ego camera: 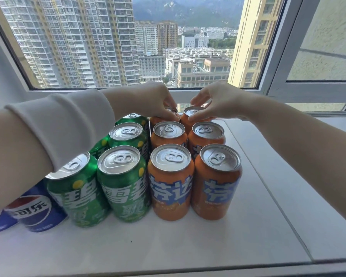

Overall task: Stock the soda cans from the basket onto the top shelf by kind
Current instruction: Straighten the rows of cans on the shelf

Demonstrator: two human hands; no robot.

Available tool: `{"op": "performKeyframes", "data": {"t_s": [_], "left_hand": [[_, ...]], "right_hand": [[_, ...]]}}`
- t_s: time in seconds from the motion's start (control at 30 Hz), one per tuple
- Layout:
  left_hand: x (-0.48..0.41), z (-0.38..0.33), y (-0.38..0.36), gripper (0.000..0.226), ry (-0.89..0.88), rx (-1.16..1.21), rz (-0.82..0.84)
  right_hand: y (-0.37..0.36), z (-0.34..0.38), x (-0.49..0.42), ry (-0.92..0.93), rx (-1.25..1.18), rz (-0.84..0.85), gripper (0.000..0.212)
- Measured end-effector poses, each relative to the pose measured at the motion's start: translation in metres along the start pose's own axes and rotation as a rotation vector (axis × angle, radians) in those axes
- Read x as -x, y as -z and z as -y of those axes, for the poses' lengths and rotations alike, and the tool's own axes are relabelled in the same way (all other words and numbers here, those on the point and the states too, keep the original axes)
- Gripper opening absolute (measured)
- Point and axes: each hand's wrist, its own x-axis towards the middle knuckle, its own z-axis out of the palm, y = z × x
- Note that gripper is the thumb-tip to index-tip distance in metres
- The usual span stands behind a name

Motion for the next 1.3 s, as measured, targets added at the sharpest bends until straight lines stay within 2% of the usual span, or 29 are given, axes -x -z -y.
{"op": "performKeyframes", "data": {"t_s": [0.53, 0.7, 0.83, 0.97, 1.03, 1.2, 1.3], "left_hand": [[0.007, -0.004, 0.000, 0.047, 0.066, 0.006, 0.040], [0.020, -0.008, 0.000, 0.044, 0.111, 0.056, -0.038], [0.039, -0.013, 0.006, 0.042, 0.114, 0.118, -0.158], [0.065, -0.023, 0.014, 0.041, 0.091, 0.235, -0.315], [0.080, -0.028, 0.017, 0.040, 0.104, 0.265, -0.385], [0.125, -0.035, 0.014, 0.039, 0.090, 0.344, -0.414], [0.150, -0.044, 0.006, 0.041, 0.046, 0.340, -0.366]], "right_hand": [[-0.004, -0.002, 0.001, -0.034, -0.084, 0.019, 0.061], [-0.004, 0.002, 0.010, -0.032, -0.115, -0.036, 0.054], [-0.001, 0.015, 0.018, 0.007, -0.078, -0.211, 0.052], [0.007, 0.045, 0.028, 0.056, -0.226, -0.496, 0.045], [0.005, 0.061, 0.038, 0.062, -0.276, -0.579, 0.043], [-0.014, 0.074, 0.079, -0.034, -0.424, -0.644, 0.045], [-0.026, 0.059, 0.104, -0.135, -0.680, -0.646, 0.051]]}}
